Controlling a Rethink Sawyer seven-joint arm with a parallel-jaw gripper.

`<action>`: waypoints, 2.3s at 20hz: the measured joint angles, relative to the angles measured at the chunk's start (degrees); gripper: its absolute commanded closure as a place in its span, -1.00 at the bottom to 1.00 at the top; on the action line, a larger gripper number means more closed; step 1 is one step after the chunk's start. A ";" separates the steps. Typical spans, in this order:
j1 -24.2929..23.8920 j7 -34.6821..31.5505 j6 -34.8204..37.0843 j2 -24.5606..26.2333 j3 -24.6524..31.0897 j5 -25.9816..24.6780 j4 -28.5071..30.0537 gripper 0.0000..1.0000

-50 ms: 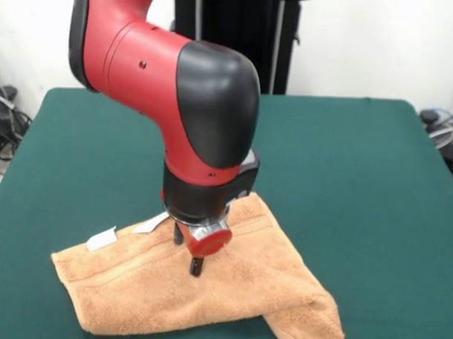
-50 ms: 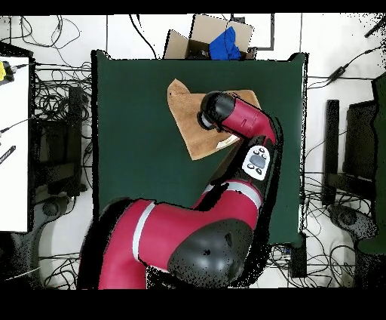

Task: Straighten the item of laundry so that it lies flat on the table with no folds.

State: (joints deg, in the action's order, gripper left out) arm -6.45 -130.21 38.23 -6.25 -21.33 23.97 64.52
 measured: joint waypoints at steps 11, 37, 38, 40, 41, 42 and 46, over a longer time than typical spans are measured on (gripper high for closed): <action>-1.46 0.00 -7.00 -5.41 2.29 0.24 13.51 -1.00; -7.83 0.00 -24.24 -14.48 9.22 0.30 36.91 -1.00; -7.80 0.00 -24.22 -14.96 9.23 0.30 38.48 -1.00; -7.79 0.00 -24.22 -15.25 9.22 0.30 39.47 -1.00; -7.77 0.00 -24.22 -15.38 9.22 0.30 39.97 -1.00; -7.75 0.00 -24.22 -15.50 9.22 0.31 40.57 -1.00; -7.65 0.00 -24.24 -15.81 9.22 0.32 42.38 -1.00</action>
State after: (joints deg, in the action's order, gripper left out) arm -14.09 -130.21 13.99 -22.06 -12.10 24.29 106.90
